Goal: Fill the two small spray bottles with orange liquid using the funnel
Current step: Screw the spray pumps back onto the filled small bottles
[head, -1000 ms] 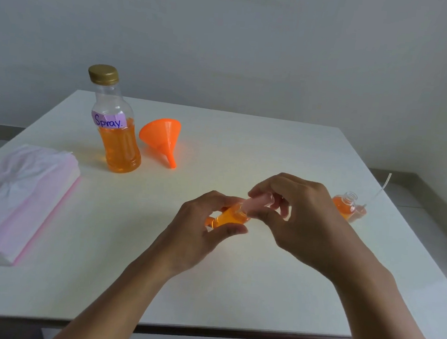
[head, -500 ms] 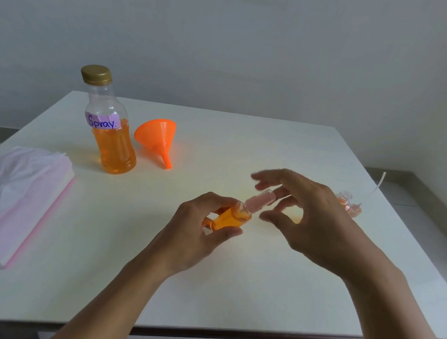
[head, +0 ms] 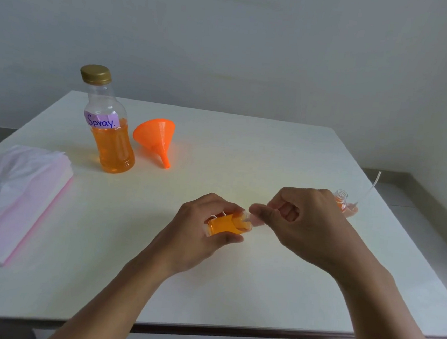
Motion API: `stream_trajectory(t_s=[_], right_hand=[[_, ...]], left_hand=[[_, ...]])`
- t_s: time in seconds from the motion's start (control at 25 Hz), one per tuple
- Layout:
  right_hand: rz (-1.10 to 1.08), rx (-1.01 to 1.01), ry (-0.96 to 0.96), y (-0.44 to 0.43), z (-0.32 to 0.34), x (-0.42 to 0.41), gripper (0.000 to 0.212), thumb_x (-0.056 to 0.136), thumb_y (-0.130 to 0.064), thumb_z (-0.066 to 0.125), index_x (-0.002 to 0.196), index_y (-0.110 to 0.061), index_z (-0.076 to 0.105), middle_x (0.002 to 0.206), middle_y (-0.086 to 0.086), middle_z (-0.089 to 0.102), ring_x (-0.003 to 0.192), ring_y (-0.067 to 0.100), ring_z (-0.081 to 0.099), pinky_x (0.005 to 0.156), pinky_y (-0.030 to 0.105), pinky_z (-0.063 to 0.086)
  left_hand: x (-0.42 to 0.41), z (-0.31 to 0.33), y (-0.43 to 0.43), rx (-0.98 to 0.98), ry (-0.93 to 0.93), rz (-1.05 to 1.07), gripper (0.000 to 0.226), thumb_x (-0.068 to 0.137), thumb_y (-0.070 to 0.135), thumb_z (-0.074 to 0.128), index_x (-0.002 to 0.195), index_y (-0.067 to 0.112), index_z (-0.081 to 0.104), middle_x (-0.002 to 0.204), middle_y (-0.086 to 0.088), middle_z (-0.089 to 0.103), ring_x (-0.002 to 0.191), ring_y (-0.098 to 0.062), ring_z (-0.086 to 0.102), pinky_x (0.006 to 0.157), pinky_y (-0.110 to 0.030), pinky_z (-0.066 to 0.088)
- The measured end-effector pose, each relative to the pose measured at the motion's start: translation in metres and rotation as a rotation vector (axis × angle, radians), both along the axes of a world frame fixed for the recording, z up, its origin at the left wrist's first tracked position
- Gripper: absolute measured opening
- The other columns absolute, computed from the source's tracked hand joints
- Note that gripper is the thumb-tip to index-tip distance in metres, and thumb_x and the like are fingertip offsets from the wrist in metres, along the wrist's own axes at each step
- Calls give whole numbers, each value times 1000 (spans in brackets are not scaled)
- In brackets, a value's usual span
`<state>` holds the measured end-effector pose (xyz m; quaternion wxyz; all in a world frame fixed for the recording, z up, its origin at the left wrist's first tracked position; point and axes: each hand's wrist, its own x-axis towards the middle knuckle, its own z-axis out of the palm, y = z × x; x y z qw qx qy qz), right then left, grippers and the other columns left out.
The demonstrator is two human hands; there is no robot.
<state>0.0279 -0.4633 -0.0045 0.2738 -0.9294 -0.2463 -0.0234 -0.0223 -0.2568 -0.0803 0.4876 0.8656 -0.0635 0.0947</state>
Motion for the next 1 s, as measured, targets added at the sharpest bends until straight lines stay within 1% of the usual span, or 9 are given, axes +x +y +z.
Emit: stream_trajectory(t_s=[0.12,0.2,0.32,0.44,0.52,0.6,0.72,0.84,1.0], right_hand=[[44,-2,17,-5,2,-1,48,69,-76,64,99,-38,66,86,-21,69,73,1,66,58,18,53],[137,9,43,-9,3,-2,39,76,-58,75,109,-42,63,100,-24,67,83,1,67,69,24,60],[81,55,-22,-4,-3,-4,16,87,-47,70,89,-31,73,83,-17,69,74,4,65,63,25,56],[-30,-2,-63,-2,-9,-2,58,81,-79,44,70,-26,66,63,-12,60,56,7,54,52,23,39],[56,-2,-18,-6,-4,-4,50,74,-82,52,97,-40,66,86,-23,64,67,3,62,56,17,43],[147,14,16,-11,-2,-5,42,75,-64,71,112,-45,62,99,-26,64,78,5,66,59,18,50],[90,88,-57,-3,-12,-3,19,85,-48,72,86,-29,74,75,-13,69,72,10,63,54,25,50],[-13,59,-134,3,-20,-2,57,87,-69,50,67,-20,73,53,-4,60,59,14,59,46,21,37],[139,128,11,-10,-9,-2,50,77,-71,64,108,-33,70,93,-19,70,76,3,70,64,21,59]], left_hand=[[0,0,-3,-21,20,-10,40,74,45,78,112,39,65,108,23,63,105,-3,60,81,-14,53],[0,1,-4,-17,37,4,42,74,48,77,112,40,64,110,24,62,105,-3,60,81,-15,52],[0,1,-5,-18,13,3,44,72,49,77,113,39,65,109,24,62,104,-2,59,82,-16,54],[-1,3,-6,-34,-10,-3,45,71,48,77,113,36,66,108,22,63,104,-3,59,84,-20,56],[0,3,-6,-40,-12,-7,44,71,48,77,112,36,66,107,22,63,104,-3,59,84,-20,56],[-1,4,-5,-43,-10,-5,44,71,48,77,112,36,66,107,23,63,104,-1,58,82,-14,54],[-2,3,-6,-27,-26,-6,47,70,49,77,113,35,65,108,24,62,104,0,58,81,-11,53],[-3,3,-9,-28,-24,-3,48,70,50,77,114,35,64,108,24,62,104,0,58,83,-14,54],[-1,4,-9,-30,-21,-3,46,70,51,75,111,36,66,107,23,63,103,-2,59,84,-20,56]])
